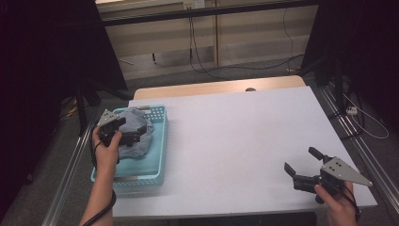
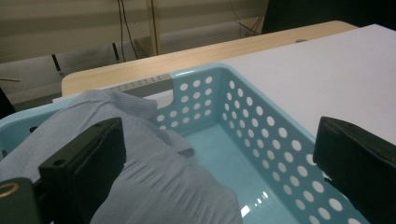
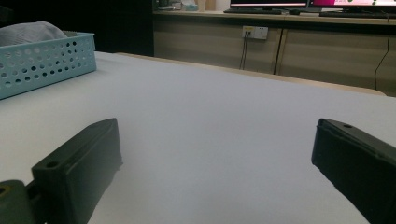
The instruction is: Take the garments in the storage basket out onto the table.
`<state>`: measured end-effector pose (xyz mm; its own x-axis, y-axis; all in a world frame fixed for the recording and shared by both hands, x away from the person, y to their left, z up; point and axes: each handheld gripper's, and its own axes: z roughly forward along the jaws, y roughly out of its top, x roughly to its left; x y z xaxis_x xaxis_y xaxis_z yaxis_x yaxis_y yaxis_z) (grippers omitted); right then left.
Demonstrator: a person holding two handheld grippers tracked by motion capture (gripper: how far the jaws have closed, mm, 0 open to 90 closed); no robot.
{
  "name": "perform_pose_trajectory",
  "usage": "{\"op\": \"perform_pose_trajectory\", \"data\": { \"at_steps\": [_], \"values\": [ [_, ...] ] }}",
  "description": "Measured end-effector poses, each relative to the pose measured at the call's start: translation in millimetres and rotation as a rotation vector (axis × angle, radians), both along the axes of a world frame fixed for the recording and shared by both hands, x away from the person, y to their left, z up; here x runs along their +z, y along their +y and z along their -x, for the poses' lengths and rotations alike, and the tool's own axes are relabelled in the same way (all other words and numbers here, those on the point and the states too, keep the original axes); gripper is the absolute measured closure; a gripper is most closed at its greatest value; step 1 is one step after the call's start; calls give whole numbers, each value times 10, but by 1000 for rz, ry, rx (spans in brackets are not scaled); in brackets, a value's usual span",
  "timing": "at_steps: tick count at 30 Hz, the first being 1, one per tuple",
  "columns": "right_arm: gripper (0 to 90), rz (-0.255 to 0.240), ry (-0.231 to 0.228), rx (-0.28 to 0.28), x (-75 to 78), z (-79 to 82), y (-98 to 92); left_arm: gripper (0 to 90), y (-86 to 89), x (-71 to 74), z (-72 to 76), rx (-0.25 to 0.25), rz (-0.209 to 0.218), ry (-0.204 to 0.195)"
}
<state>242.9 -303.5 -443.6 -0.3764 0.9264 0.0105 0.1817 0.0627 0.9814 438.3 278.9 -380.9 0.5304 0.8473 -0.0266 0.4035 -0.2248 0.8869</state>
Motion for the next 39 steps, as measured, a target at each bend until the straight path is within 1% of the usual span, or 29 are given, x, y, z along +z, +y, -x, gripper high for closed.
{"op": "perform_pose_trajectory", "data": {
  "at_steps": [1,5,6,8,9,10,12,13,16,21,23,26,29,32,35,37,39],
  "values": [
    [11,-1,0,1,0,1,-2,28,4,5,-12,2,-11,-1],
    [11,1,-1,2,-3,1,-8,28,40,-11,-59,5,-17,9],
    [11,2,-1,2,-3,2,-8,28,58,-24,-72,15,-20,13],
    [11,2,-1,2,-3,4,-8,28,102,-53,-94,40,-9,19],
    [11,2,-2,3,-2,6,-8,28,127,-69,-106,55,8,24],
    [11,0,-2,3,-1,8,-8,28,152,-84,-116,71,15,26],
    [11,-1,0,2,0,11,-9,28,191,-107,-134,97,8,34],
    [11,-1,0,1,-1,12,-11,28,206,-116,-145,102,-10,35],
    [11,-1,0,1,-3,10,-13,28,200,-151,-176,92,-52,53],
    [11,0,1,0,-5,11,-11,21,194,-188,-223,103,-47,55],
    [11,-2,2,0,-4,13,-12,23,196,-196,-241,106,-58,53],
    [11,-4,0,5,-3,16,-16,28,210,-187,-267,113,-46,56],
    [11,-3,2,7,-4,15,-13,31,210,-195,-288,116,-49,64],
    [11,-4,2,10,-5,12,-10,26,197,-255,-304,117,-70,76],
    [11,-3,3,13,-6,13,-7,26,178,-307,-310,115,-105,82],
    [11,-4,2,14,-3,16,-5,17,165,-334,-319,118,-108,89],
    [11,-6,3,15,-4,17,-4,10,159,-354,-322,122,-98,98]
  ]
}}
